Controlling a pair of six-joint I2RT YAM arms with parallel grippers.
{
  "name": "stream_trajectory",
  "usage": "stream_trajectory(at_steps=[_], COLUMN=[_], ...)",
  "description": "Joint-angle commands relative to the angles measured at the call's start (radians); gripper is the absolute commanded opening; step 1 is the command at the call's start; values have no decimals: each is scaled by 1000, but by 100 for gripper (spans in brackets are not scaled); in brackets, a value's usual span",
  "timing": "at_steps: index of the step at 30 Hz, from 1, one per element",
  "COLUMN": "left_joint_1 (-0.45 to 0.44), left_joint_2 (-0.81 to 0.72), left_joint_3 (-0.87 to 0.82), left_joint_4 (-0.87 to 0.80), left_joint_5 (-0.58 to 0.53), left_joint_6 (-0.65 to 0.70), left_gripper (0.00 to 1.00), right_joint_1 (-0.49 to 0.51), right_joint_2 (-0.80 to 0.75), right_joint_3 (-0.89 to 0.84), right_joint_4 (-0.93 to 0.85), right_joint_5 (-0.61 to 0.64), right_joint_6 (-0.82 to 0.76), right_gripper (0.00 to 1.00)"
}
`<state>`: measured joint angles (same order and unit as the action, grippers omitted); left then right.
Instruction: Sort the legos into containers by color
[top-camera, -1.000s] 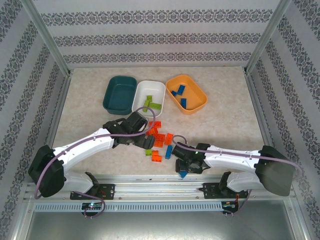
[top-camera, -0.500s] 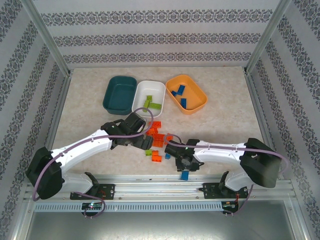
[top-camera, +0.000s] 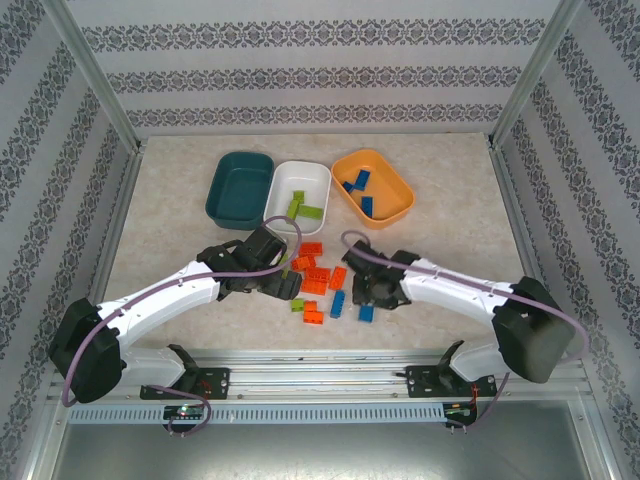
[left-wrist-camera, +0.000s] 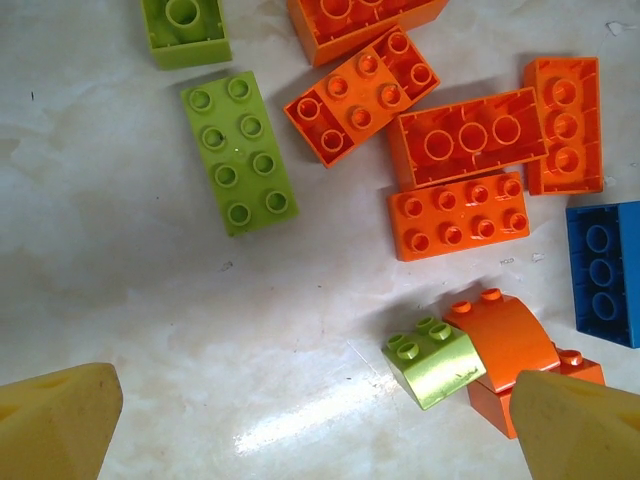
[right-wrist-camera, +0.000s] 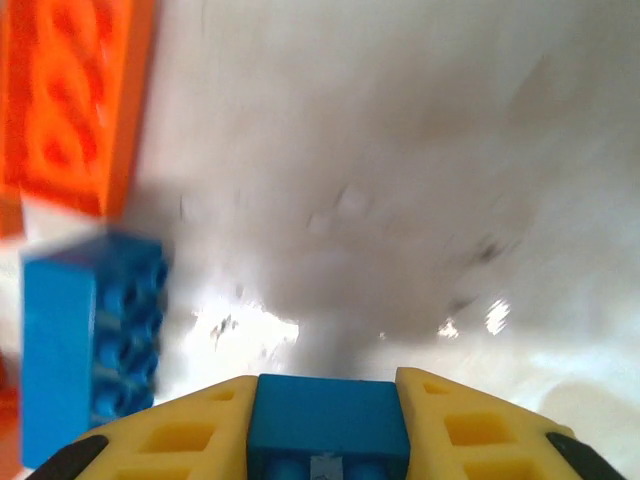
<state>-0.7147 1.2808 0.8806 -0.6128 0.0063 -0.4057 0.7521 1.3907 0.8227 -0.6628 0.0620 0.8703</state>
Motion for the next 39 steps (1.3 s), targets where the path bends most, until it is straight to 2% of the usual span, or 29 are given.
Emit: stream_trajectory(at_steps=[1,6,9,15,20,24,27,29,33,35,39], left_joint_1=[12,12,13,12,8,-15,-41,-60,-104,-133,-199], left_joint_2=[-13,-26,-40,-58,-36,-9,20,45,114,154,255], left_joint_3=[1,3,-2,-22,-44,-39,-15,8,66,98,182], left_joint_4=[-11,-7,0,41,108,141,149,150,150,146,114], left_joint_5=[-3,21,38,102,203,227,221,212,189,175,130], left_joint_6=[-1,-4,-6,-30,-67,-88,-94,-93,-96,-97,-96], left_gripper=[100,100,100,100,100,100,100,100,100,100,93], right_joint_1=[-157,-409,-499,-577,-597,-600,-599,-599,-596,-584,-531], right_joint_2=[-32,72,168,411,608,697,683,650,508,387,137], right_joint_3=[113,369,498,707,856,922,910,890,779,670,430], right_joint_4=[-24,-23,6,86,98,88,96,99,97,127,152], right_joint_5=[10,-41,-86,-102,-141,-189,-197,-200,-191,-182,-190], right_joint_6=[-189,-348,-367,-372,-392,-394,-393,-395,-387,-371,-353], right_gripper=[34,34,34,34,35,47,61,66,68,68,70])
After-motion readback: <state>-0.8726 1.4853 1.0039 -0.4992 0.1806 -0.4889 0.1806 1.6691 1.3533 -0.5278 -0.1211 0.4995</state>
